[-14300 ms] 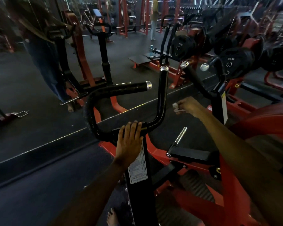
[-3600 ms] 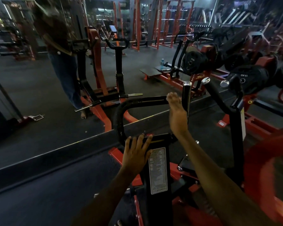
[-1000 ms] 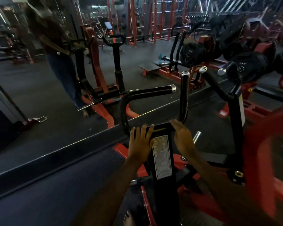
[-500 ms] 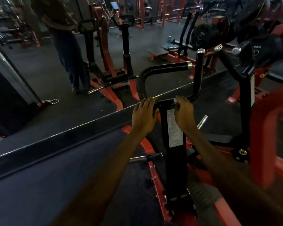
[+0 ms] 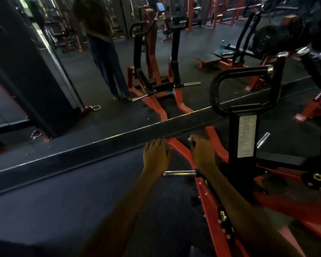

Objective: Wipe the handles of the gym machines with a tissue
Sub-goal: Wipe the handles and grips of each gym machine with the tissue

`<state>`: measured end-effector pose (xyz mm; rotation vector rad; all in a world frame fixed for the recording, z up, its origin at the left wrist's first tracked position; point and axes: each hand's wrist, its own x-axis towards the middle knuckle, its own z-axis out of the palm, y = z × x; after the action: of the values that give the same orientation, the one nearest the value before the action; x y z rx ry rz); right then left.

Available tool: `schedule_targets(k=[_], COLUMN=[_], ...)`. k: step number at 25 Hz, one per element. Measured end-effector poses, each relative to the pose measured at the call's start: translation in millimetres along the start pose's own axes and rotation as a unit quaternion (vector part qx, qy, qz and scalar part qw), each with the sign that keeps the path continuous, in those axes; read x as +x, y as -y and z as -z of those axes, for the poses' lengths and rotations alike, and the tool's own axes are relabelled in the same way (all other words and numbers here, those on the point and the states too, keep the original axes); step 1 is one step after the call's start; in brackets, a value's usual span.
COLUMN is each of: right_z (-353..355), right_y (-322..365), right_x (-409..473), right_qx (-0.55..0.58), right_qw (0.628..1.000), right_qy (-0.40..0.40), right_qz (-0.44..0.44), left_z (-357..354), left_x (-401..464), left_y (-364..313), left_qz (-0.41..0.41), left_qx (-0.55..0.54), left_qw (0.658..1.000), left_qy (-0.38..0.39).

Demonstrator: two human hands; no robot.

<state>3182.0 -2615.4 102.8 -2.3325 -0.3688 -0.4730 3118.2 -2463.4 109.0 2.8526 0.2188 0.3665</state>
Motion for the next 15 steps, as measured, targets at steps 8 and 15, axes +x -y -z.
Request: schedule_targets(k=[8,15], right_z=[-101,-179], right_y=[29,26], right_x=[-26,46], right_qx=[0.014,0.024], right_qw=[0.996,0.998], right_qy=[0.085,0.062], right_qz=[-0.017,0.022], left_z=[-3,-28], left_x=[-22,80], left_y=[84,147], left_qz=[0.1,0.062], left_qx=[-0.01,0.012], left_qw=[0.994,0.995], left_qy=[0.047,0.071])
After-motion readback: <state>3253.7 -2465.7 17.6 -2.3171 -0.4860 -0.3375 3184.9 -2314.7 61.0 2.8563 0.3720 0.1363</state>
